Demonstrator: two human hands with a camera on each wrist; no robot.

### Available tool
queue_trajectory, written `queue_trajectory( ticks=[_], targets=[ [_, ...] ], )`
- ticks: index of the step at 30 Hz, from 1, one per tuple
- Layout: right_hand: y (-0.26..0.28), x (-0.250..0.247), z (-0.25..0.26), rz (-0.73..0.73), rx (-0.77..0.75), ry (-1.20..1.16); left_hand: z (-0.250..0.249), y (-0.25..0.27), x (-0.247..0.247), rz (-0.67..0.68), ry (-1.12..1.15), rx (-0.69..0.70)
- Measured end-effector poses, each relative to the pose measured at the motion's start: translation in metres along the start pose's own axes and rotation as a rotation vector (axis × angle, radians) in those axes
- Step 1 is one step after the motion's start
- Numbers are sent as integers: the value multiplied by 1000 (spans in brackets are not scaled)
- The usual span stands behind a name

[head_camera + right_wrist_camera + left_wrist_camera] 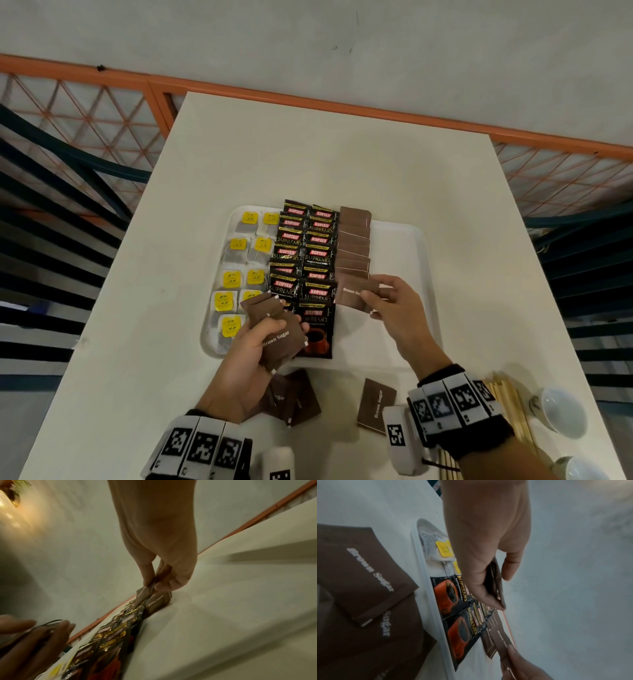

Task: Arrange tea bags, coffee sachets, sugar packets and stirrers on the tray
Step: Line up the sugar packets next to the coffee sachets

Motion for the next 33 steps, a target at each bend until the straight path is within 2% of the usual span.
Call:
queue_trajectory(
  ticks=[3,9,18,22,25,30,32,33],
  targets=[
    [-8,-7,-12,-47,32,21,2,2,1,33,29,-22],
    [-17,-2,-18,-62,-12,123,4,3,2,32,-65,-8],
    [-21,-1,-13,-162,-112,255,4,2,-5,-32,-110,55],
    [-14,1,-2,-200,-200,367,3,1,-3,-46,-124,85],
    [6,17,12,-75,-279,384,2,0,-2,-63,-117,91],
    [50,58,17,418,-203,248,1,-1,-3,-81,-144,118],
    [59,67,12,548,-180,216,1,0,-5,-87,-160,127],
    [59,68,10,564,-160,189,1,0,-5,-90,-156,128]
  ],
)
Point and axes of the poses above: each hand's wrist, its own y-axis away from the middle knuckle, its own x-axis out of the palm, z = x × y, the point moved 8 cm from there along -y, towards the middle knuckle, and after that the axes turned 6 degrees about -z, right-handed, at the moved point
